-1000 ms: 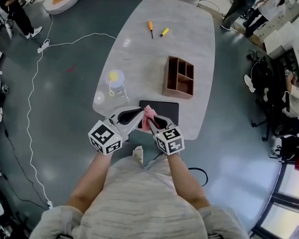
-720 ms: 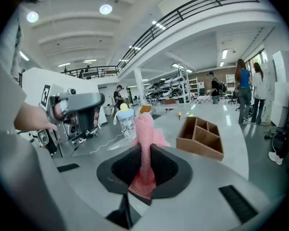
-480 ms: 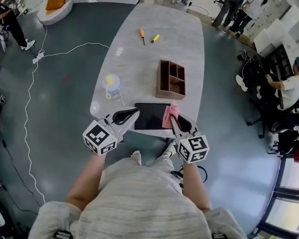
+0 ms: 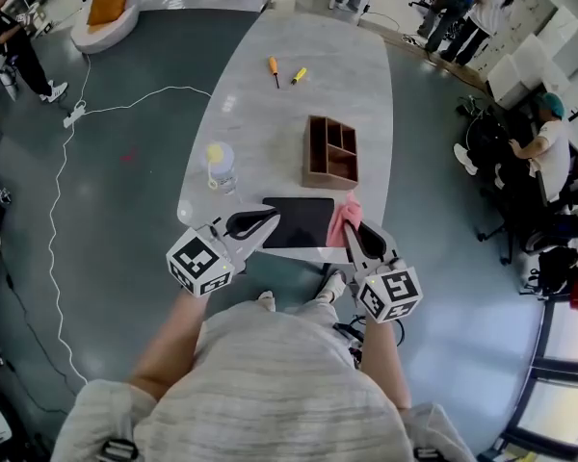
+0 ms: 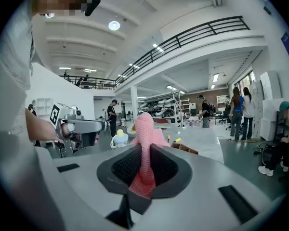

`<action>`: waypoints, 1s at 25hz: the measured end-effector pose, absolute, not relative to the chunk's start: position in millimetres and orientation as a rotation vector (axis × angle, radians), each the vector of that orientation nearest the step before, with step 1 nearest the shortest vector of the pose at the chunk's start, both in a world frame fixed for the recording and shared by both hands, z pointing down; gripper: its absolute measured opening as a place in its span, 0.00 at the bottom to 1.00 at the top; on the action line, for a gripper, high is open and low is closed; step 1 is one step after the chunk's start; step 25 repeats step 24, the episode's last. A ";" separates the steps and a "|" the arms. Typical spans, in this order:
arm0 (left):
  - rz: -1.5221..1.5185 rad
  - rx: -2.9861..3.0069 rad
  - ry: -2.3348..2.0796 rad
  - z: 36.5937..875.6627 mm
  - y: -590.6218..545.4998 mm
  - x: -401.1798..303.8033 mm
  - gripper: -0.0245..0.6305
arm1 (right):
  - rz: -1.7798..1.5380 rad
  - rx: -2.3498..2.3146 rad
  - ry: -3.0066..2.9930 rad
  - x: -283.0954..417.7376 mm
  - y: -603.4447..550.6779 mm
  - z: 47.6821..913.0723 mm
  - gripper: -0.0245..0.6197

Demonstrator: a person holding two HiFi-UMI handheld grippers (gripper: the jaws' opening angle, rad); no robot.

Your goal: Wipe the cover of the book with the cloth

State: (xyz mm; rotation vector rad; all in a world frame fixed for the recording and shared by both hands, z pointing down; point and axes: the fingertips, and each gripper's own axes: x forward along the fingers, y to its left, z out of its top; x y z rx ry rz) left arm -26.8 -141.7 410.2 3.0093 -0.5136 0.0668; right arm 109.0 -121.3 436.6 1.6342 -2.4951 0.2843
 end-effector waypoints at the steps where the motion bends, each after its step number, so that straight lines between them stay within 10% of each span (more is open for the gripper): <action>1: 0.065 3.015 -0.504 408.2 -141.2 -25.5 0.06 | 0.276 1.635 -2.496 109.2 -120.9 434.3 0.11; 25: 0.041 3.032 -0.475 400.5 -143.3 -29.2 0.06 | 0.234 1.659 -2.483 114.4 -118.1 417.3 0.11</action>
